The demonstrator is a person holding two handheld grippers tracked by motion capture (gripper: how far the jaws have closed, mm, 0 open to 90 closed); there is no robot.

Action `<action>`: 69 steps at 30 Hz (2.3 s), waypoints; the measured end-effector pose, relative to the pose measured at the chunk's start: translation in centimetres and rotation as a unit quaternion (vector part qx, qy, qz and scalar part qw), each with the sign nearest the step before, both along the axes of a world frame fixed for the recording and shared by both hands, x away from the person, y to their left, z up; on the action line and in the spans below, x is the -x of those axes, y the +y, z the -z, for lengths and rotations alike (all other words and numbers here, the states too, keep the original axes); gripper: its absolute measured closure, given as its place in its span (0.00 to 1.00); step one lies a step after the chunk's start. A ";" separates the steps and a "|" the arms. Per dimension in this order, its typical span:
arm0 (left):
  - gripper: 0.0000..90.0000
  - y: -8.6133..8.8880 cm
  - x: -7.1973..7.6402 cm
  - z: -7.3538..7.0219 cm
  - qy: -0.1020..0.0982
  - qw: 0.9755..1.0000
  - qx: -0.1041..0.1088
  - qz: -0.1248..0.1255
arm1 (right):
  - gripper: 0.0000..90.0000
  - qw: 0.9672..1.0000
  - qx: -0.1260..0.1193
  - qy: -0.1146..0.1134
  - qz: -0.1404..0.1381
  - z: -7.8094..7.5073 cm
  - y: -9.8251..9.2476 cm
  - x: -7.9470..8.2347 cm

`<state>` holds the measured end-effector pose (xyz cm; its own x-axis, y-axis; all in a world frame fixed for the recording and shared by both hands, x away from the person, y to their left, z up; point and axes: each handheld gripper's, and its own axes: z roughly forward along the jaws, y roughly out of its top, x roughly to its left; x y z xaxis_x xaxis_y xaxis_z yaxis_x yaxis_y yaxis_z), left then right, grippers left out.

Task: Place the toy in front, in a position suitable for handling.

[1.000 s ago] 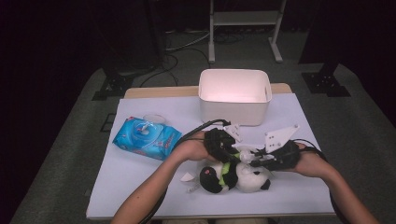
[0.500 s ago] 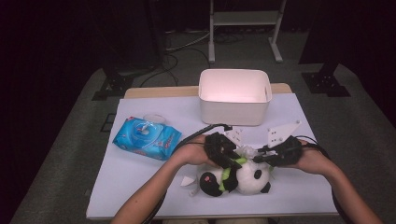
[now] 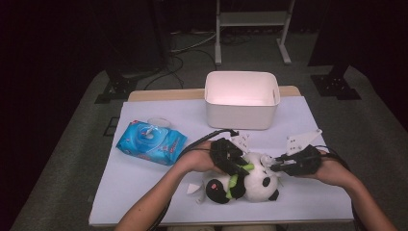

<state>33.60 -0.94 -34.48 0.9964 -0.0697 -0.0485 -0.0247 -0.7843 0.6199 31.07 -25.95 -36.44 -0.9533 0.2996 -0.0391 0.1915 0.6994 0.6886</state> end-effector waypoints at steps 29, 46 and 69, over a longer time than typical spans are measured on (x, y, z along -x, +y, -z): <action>0.59 0.3 -0.3 -0.8 0.003 0.999 0.034 -0.016 | 0.83 0.999 -0.019 -0.007 0.042 0.3 -3.0 0.5; 0.51 2.0 -0.2 -2.8 -0.005 0.997 0.067 -0.035 | 0.83 0.994 -0.033 0.019 0.106 2.8 -7.5 0.9; 0.40 6.4 0.2 -3.0 -0.017 0.994 0.069 -0.078 | 0.54 0.983 -0.012 0.054 0.174 5.7 -10.4 1.7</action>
<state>33.42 5.42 -31.47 0.9966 0.0814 -0.0152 0.0672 -0.6883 0.7223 29.39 -36.36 -42.11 -0.7913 0.6077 0.0681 0.4891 0.5623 0.6668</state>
